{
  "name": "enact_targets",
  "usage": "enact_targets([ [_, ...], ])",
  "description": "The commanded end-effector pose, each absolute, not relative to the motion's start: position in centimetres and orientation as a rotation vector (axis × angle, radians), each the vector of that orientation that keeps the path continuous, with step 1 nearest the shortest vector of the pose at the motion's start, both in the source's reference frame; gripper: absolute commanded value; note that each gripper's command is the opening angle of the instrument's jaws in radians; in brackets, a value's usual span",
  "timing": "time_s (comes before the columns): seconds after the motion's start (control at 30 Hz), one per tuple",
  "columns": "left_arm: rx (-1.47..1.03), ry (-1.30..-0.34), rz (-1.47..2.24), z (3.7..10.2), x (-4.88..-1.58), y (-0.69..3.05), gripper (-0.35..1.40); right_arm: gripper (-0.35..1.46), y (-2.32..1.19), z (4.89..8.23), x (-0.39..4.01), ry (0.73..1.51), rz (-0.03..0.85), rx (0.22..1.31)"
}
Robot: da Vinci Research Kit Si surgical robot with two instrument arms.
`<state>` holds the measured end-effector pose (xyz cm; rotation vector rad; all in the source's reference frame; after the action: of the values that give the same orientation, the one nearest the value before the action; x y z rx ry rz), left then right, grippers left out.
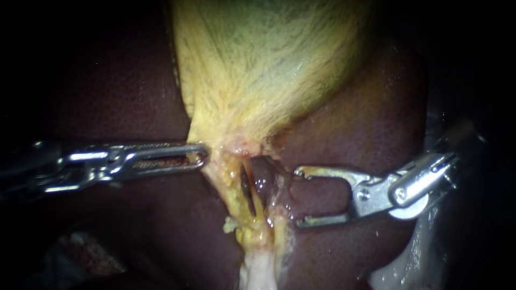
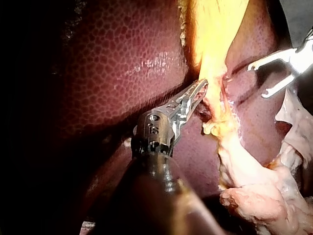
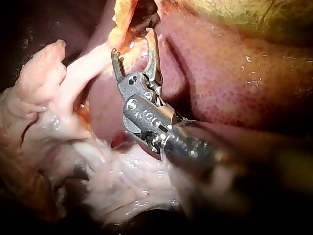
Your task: Going back first clip left tube
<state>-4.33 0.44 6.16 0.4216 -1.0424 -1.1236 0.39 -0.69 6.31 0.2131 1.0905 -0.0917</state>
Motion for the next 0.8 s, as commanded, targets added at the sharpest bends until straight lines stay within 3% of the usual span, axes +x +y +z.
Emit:
enact_targets([
  [0.03,0.42,-1.041,-1.125,6.16,-4.34,0.43,-0.35,0.6,-0.68,6.3,0.39,1.091,-0.091,0.214],
  [0.8,0.437,-0.997,-1.088,6.72,-4.78,0.35,-0.35,0.6,-0.68,6.24,0.34,1.093,-0.091,0.218],
])
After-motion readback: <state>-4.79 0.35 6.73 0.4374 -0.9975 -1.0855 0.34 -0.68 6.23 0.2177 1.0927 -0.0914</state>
